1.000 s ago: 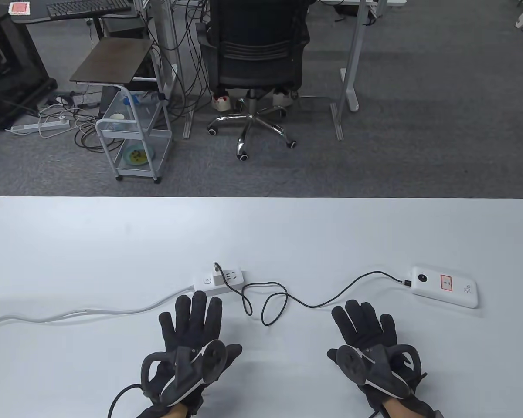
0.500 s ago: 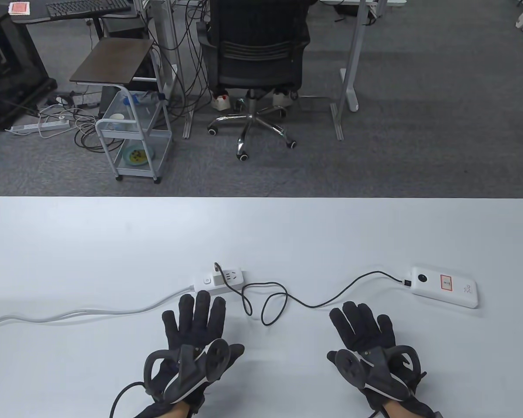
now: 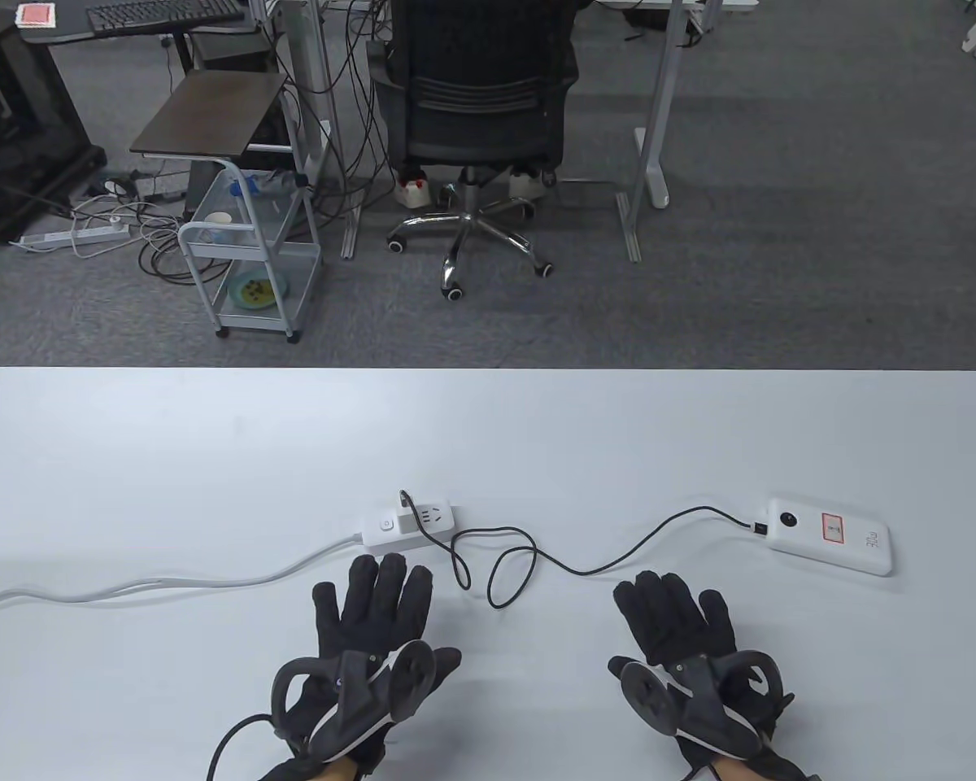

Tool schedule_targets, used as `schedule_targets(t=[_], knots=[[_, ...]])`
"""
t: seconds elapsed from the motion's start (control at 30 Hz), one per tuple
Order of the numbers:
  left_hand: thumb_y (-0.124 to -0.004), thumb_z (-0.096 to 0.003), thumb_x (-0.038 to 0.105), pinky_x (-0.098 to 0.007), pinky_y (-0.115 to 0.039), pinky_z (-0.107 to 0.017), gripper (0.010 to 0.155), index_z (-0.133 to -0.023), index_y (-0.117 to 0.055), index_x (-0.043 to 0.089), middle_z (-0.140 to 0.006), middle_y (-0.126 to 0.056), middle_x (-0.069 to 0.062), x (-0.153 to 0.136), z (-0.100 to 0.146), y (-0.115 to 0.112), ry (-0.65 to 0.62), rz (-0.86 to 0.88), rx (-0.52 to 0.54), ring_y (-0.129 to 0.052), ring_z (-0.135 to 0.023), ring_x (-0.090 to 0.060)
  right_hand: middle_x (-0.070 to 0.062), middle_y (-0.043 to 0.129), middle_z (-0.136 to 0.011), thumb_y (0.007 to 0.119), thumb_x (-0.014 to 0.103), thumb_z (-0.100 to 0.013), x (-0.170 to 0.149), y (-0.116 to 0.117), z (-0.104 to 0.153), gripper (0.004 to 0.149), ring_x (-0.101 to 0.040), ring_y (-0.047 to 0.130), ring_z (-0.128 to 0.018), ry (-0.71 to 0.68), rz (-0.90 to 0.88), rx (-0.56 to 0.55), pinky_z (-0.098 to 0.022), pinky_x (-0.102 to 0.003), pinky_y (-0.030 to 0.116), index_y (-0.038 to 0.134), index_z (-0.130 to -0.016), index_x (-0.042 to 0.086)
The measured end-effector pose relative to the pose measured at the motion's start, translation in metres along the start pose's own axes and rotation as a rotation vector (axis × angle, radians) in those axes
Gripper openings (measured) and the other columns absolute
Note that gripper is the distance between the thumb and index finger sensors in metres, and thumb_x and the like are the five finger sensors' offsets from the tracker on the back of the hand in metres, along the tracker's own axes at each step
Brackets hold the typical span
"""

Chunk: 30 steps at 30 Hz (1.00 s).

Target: Unplug the charger and disconnect the battery pack

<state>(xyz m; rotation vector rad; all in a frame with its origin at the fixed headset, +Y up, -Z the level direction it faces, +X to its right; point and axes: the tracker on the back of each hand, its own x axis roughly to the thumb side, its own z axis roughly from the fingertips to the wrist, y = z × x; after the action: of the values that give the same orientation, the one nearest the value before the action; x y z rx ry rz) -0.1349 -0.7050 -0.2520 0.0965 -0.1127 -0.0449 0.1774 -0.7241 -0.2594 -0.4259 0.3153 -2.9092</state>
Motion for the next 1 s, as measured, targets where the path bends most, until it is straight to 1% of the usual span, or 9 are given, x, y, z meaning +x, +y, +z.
schedule_targets(t=[0.17, 0.3, 0.37, 0.43, 0.6, 0.7, 0.77, 0.83, 1.0], knots=[[-0.053, -0.0414, 0.083, -0.065, -0.042, -0.086, 0.092, -0.120, -0.032, 0.041, -0.131, -0.035, 0.004, -0.004, -0.003, 0.000, 0.020, -0.008, 0.002, -0.042, -0.127, -0.034, -0.009, 0.049, -0.121, 0.060, 0.061, -0.043, -0.001, 0.003, -0.001, 0.078, -0.038, 0.058, -0.106, 0.000, -0.022, 0.028, -0.070, -0.066, 0.052, 0.039, -0.111, 0.028], [-0.054, -0.0422, 0.083, -0.065, -0.043, -0.087, 0.091, -0.120, -0.031, 0.041, -0.131, -0.035, 0.004, -0.011, -0.017, 0.002, 0.062, 0.029, 0.004, -0.043, -0.127, -0.033, -0.009, 0.049, -0.121, 0.060, 0.061, -0.043, 0.004, 0.002, 0.000, 0.079, -0.038, 0.058, -0.106, -0.026, 0.006, 0.029, -0.070, -0.066, 0.053, 0.039, -0.111, 0.028], [-0.055, -0.0426, 0.082, -0.065, -0.042, -0.087, 0.091, -0.120, -0.030, 0.041, -0.131, -0.035, 0.004, -0.009, -0.026, 0.001, 0.074, 0.056, -0.026, -0.042, -0.127, -0.033, -0.008, 0.050, -0.121, 0.060, 0.061, -0.043, 0.006, 0.001, -0.001, 0.078, -0.037, 0.059, -0.106, -0.039, 0.027, 0.035, -0.071, -0.066, 0.053, 0.039, -0.111, 0.029], [-0.057, -0.0427, 0.081, -0.064, -0.042, -0.087, 0.091, -0.120, -0.029, 0.041, -0.131, -0.035, 0.005, -0.006, -0.037, 0.000, 0.088, 0.042, -0.021, -0.043, -0.127, -0.032, -0.009, 0.050, -0.121, 0.060, 0.061, -0.043, 0.009, 0.000, -0.001, 0.078, -0.037, 0.059, -0.107, -0.050, 0.038, 0.029, -0.071, -0.066, 0.053, 0.039, -0.111, 0.029], [-0.056, -0.0429, 0.081, -0.064, -0.041, -0.087, 0.092, -0.120, -0.027, 0.040, -0.131, -0.033, 0.004, -0.003, -0.042, -0.003, 0.066, 0.046, -0.008, -0.042, -0.127, -0.032, -0.009, 0.049, -0.121, 0.062, 0.061, -0.043, 0.004, -0.002, -0.002, 0.078, -0.038, 0.057, -0.107, -0.022, 0.043, 0.009, -0.071, -0.066, 0.051, 0.040, -0.111, 0.029], [-0.057, -0.0423, 0.081, -0.065, -0.043, -0.087, 0.091, -0.119, -0.030, 0.040, -0.131, -0.035, 0.004, -0.003, -0.035, -0.001, 0.035, 0.009, 0.023, -0.044, -0.127, -0.033, -0.009, 0.043, -0.124, 0.065, 0.060, -0.042, -0.018, -0.004, -0.014, 0.080, -0.039, 0.053, -0.110, 0.067, 0.151, 0.039, -0.074, -0.068, 0.047, 0.038, -0.112, 0.031], [-0.056, -0.0425, 0.081, -0.065, -0.043, -0.086, 0.092, -0.120, -0.030, 0.040, -0.131, -0.036, 0.004, -0.005, -0.030, 0.000, 0.038, -0.008, 0.033, -0.045, -0.127, -0.033, -0.007, 0.037, -0.125, 0.066, 0.060, -0.041, -0.051, -0.002, -0.026, 0.084, -0.038, 0.046, -0.112, 0.204, 0.130, 0.138, -0.077, -0.067, 0.043, 0.032, -0.112, 0.032], [-0.056, -0.0427, 0.081, -0.065, -0.043, -0.087, 0.091, -0.120, -0.030, 0.040, -0.131, -0.036, 0.004, -0.007, -0.028, 0.001, 0.037, 0.000, 0.037, -0.044, -0.127, -0.033, -0.006, 0.037, -0.126, 0.071, 0.058, -0.041, -0.082, 0.002, -0.037, 0.084, -0.038, 0.045, -0.113, 0.296, 0.084, 0.178, -0.077, -0.067, 0.041, 0.032, -0.112, 0.035], [-0.056, -0.0427, 0.081, -0.065, -0.043, -0.087, 0.092, -0.120, -0.029, 0.039, -0.131, -0.035, 0.003, -0.012, -0.027, 0.000, 0.049, 0.007, 0.031, -0.043, -0.127, -0.033, -0.004, 0.032, -0.126, 0.071, 0.059, -0.040, -0.151, 0.017, -0.060, 0.087, -0.038, 0.042, -0.114, 0.467, 0.117, 0.343, -0.077, -0.067, 0.041, 0.026, -0.111, 0.037]])
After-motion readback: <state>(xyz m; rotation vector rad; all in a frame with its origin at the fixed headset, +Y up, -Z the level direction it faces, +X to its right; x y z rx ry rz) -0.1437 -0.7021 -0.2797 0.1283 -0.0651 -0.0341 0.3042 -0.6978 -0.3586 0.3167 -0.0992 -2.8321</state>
